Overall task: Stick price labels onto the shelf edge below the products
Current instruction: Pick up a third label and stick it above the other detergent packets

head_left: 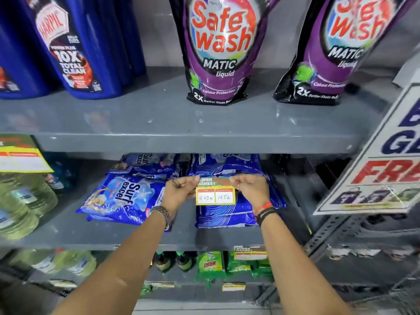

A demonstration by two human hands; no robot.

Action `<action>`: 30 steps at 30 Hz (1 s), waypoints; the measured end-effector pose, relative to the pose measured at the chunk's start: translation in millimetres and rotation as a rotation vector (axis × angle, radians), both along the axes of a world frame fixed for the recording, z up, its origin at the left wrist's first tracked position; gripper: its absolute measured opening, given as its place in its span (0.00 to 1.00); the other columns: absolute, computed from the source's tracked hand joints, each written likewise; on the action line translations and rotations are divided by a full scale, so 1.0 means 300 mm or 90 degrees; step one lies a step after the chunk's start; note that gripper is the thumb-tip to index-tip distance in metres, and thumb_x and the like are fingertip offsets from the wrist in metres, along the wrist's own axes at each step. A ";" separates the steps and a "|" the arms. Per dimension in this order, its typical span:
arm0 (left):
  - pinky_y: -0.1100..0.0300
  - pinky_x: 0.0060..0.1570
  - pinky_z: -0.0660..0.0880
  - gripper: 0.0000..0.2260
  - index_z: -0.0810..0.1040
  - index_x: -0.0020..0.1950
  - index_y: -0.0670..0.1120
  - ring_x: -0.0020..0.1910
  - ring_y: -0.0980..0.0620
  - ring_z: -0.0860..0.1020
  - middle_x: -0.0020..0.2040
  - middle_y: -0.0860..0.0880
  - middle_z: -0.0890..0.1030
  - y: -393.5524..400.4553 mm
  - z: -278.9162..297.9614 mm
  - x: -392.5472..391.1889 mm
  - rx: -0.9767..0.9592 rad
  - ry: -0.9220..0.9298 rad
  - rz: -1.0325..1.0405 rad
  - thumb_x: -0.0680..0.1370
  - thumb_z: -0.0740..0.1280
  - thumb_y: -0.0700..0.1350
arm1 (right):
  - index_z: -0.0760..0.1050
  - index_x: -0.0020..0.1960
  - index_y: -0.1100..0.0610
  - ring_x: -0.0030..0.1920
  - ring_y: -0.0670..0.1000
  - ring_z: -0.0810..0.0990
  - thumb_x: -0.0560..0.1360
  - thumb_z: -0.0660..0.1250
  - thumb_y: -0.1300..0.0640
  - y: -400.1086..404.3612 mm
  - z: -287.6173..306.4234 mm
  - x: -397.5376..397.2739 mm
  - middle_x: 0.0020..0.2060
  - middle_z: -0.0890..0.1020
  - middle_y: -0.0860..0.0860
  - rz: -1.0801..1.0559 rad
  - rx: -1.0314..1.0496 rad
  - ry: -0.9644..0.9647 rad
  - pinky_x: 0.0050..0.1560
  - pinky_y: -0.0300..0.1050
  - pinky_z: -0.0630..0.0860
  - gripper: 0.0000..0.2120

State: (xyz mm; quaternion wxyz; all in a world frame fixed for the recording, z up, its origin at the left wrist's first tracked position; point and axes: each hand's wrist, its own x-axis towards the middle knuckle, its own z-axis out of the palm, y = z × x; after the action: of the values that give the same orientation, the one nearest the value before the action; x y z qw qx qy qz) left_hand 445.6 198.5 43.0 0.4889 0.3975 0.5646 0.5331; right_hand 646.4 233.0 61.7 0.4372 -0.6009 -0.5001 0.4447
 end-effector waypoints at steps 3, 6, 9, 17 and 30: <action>0.65 0.36 0.81 0.05 0.83 0.47 0.42 0.35 0.55 0.83 0.36 0.51 0.86 -0.052 0.054 0.018 0.034 0.009 -0.005 0.74 0.69 0.41 | 0.82 0.42 0.61 0.38 0.50 0.82 0.67 0.75 0.62 -0.047 0.050 0.014 0.38 0.85 0.54 0.006 0.016 0.010 0.46 0.46 0.79 0.05; 0.66 0.34 0.80 0.05 0.82 0.47 0.41 0.34 0.56 0.83 0.35 0.52 0.86 -0.123 0.137 0.060 0.111 0.024 0.018 0.73 0.69 0.39 | 0.82 0.37 0.54 0.35 0.47 0.81 0.69 0.73 0.62 -0.105 0.108 0.049 0.33 0.84 0.51 0.036 0.075 0.003 0.42 0.46 0.79 0.04; 0.62 0.35 0.81 0.06 0.83 0.47 0.41 0.36 0.53 0.84 0.34 0.53 0.86 -0.216 0.203 0.124 0.228 0.085 0.095 0.71 0.72 0.41 | 0.79 0.36 0.50 0.32 0.37 0.78 0.70 0.72 0.62 -0.206 0.183 0.101 0.32 0.82 0.46 0.029 0.214 -0.006 0.40 0.32 0.74 0.09; 0.75 0.39 0.75 0.05 0.85 0.44 0.47 0.36 0.66 0.81 0.39 0.57 0.83 -0.327 0.484 0.304 0.514 0.357 0.168 0.70 0.73 0.45 | 0.77 0.39 0.53 0.34 0.34 0.76 0.72 0.68 0.64 -0.375 0.423 0.245 0.33 0.79 0.42 -0.097 0.448 -0.029 0.35 0.25 0.70 0.07; 0.64 0.40 0.80 0.09 0.84 0.46 0.48 0.34 0.60 0.80 0.39 0.52 0.85 -0.295 0.587 0.339 0.518 0.524 0.187 0.72 0.70 0.52 | 0.78 0.42 0.56 0.39 0.51 0.76 0.73 0.69 0.56 -0.344 0.496 0.242 0.35 0.78 0.47 -0.212 0.515 -0.194 0.40 0.47 0.76 0.04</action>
State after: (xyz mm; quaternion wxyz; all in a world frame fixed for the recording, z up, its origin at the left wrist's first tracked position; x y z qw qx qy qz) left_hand 547.2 110.0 218.9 -0.0402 0.6444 0.5073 0.5708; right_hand 719.1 129.9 210.4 0.6231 -0.5130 -0.5888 0.0443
